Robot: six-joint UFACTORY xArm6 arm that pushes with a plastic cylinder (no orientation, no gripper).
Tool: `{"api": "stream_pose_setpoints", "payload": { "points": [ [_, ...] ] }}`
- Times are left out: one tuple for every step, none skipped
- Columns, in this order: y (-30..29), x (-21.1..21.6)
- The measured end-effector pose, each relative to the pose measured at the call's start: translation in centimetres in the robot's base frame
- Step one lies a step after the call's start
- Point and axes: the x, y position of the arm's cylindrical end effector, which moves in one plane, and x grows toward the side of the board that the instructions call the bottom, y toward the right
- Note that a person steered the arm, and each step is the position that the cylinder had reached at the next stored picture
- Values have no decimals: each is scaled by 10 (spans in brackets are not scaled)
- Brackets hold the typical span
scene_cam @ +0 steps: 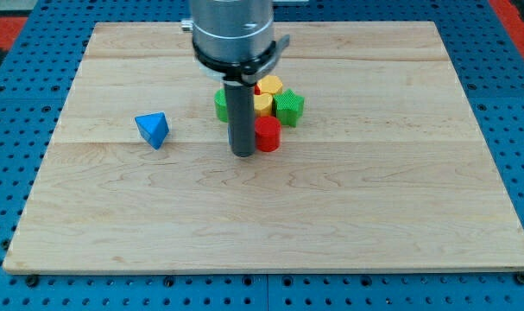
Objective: Nudge blue cube up a bit
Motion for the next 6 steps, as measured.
{"api": "stream_pose_setpoints", "payload": {
  "points": [
    [36,0],
    [59,-2],
    [54,16],
    [-12,21],
    [-22,-4],
    [-28,-11]
  ]
}}
